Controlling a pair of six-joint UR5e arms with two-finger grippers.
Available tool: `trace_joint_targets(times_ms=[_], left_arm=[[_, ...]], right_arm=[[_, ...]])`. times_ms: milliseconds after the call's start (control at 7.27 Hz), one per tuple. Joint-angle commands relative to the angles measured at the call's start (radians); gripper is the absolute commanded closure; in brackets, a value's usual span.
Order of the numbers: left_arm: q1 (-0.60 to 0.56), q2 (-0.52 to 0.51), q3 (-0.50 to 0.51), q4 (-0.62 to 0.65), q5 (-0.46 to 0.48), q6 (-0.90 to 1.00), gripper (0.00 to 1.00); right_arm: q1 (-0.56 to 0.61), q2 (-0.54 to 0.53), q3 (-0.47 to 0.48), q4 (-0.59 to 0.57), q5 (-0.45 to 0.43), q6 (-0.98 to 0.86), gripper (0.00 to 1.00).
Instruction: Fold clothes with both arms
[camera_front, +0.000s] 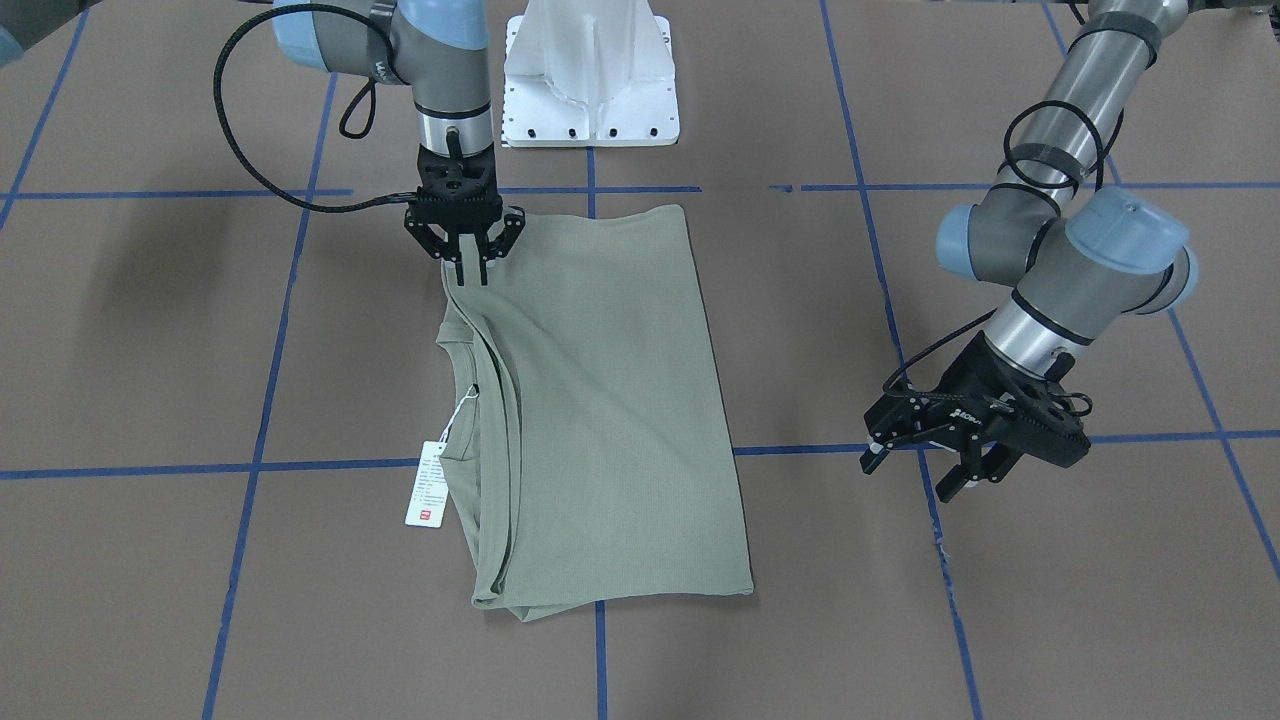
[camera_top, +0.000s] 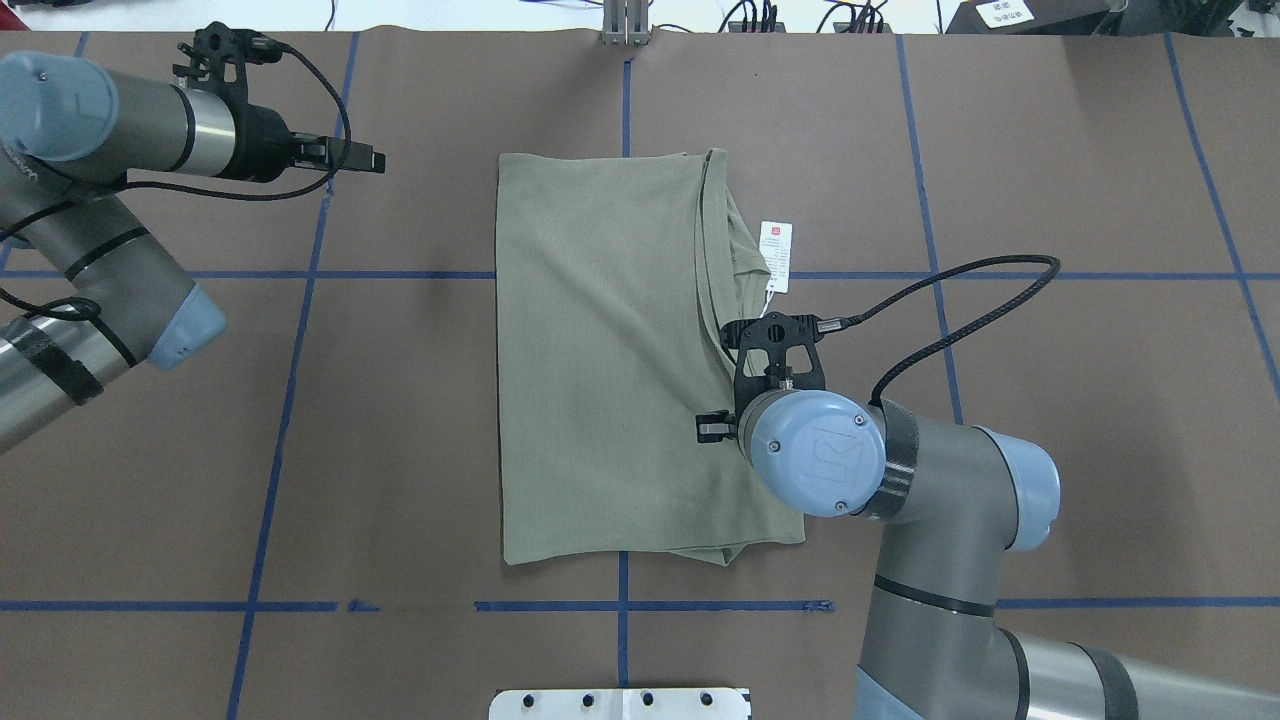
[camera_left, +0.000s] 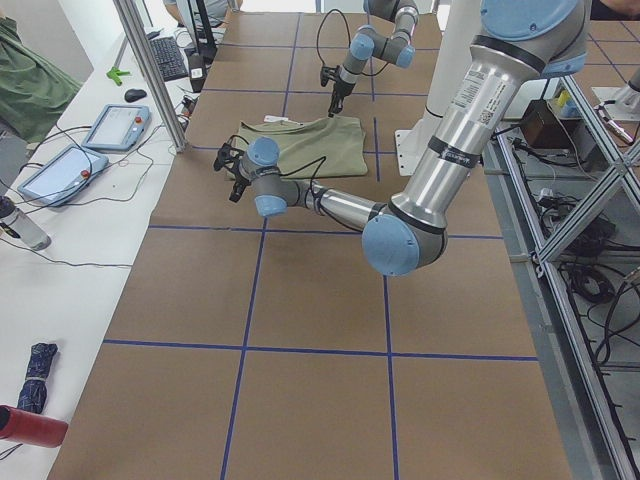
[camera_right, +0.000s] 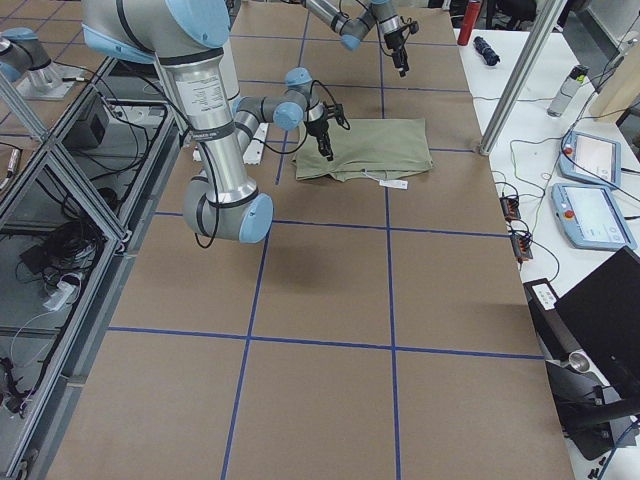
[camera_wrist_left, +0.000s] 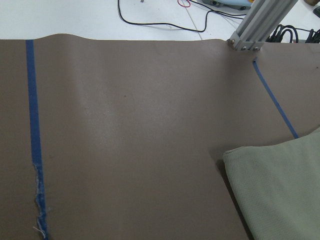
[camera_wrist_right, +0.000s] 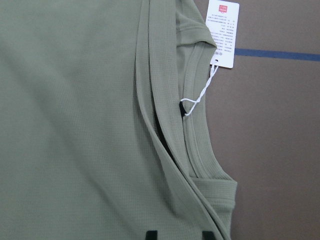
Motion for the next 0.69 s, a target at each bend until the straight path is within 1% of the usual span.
trace_joint_targets(times_ms=[0, 138, 275, 412, 550], left_arm=[[0.000, 0.000, 0.005, 0.000, 0.000, 0.001, 0.00], [0.000, 0.000, 0.007, 0.000, 0.000, -0.002, 0.00], [0.002, 0.002, 0.008, -0.002, 0.000, -0.002, 0.00], [0.004, 0.012, 0.007, -0.005, 0.000, -0.002, 0.00], [0.004, 0.012, 0.007, -0.005, 0.000, -0.002, 0.00]], right_arm=[[0.072, 0.047, -0.095, 0.084, 0.048, -0.036, 0.35], [0.099, 0.080, -0.173, 0.088, 0.063, -0.106, 0.37], [0.106, 0.106, -0.209, 0.096, 0.080, -0.110, 0.40], [0.107, 0.111, -0.223, 0.098, 0.086, -0.110, 0.45], [0.107, 0.111, -0.243, 0.098, 0.087, -0.113, 0.45]])
